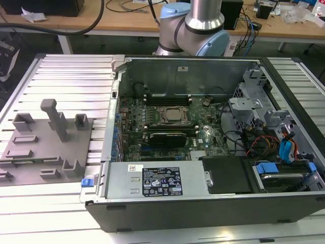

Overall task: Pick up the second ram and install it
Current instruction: 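Reach for the second ram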

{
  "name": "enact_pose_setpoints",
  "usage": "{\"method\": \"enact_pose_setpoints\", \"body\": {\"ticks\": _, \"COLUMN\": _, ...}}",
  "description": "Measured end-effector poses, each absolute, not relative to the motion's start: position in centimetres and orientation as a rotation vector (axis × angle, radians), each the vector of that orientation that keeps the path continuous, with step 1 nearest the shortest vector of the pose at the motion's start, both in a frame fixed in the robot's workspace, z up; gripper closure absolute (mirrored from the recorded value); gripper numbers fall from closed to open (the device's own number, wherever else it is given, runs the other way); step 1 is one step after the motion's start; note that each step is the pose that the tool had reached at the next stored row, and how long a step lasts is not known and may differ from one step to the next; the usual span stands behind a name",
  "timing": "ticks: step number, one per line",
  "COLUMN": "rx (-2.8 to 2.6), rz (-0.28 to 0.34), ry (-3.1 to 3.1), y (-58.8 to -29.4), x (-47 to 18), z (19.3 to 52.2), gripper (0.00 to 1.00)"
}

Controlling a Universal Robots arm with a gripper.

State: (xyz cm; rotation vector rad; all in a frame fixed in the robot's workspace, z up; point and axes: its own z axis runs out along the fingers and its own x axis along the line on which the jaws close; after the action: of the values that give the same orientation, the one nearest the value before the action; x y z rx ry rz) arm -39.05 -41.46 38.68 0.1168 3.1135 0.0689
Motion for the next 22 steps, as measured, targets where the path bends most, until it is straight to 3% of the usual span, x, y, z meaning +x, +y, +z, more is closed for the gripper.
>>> {"method": "enact_pose_setpoints", "body": {"ticks": 15, "rx": 0.117, "rz": 0.069, "ry": 3.114, "y": -45.4, "x": -39.1, "z": 38.5, "gripper": 0.89}}
{"method": "enact_pose_setpoints", "body": {"ticks": 22, "rx": 0.112, "rz": 0.045, "ry": 3.114, "y": -44.7, "x": -39.2, "z": 38.5, "gripper": 0.89}}
